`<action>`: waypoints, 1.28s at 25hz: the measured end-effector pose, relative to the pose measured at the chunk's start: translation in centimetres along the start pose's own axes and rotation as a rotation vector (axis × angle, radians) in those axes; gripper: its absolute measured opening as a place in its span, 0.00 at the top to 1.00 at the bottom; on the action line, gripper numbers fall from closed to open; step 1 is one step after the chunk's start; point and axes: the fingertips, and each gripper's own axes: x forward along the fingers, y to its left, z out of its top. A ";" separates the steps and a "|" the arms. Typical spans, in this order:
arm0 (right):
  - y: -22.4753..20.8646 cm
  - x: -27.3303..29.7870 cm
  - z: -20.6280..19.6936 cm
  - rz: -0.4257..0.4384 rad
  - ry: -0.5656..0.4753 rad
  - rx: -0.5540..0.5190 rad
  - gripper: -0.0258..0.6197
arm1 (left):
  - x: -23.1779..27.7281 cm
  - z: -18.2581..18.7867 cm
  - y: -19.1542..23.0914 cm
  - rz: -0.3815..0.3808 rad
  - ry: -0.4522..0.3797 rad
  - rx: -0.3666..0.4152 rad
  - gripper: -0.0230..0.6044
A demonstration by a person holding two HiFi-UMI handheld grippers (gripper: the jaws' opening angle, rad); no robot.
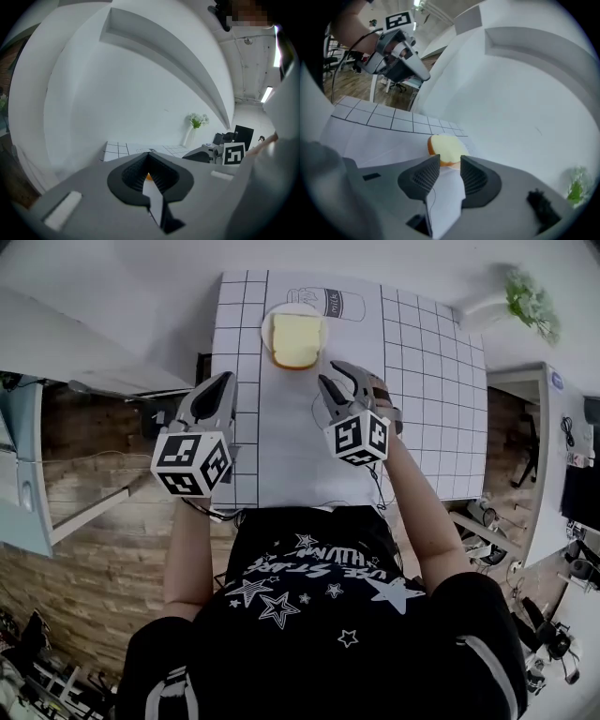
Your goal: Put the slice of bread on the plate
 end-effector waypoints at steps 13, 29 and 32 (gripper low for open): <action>-8.8 -9.3 -6.7 -0.092 -0.152 0.179 0.80 | 1.9 0.6 -11.6 0.058 -0.036 0.045 0.95; -14.4 -18.7 -21.2 -0.085 -0.238 0.416 0.92 | 7.0 -0.9 -26.8 0.077 -0.039 0.146 0.95; -14.5 -21.0 -22.8 -0.051 -0.260 0.402 0.94 | 6.5 -1.5 -29.5 0.109 -0.055 0.133 0.95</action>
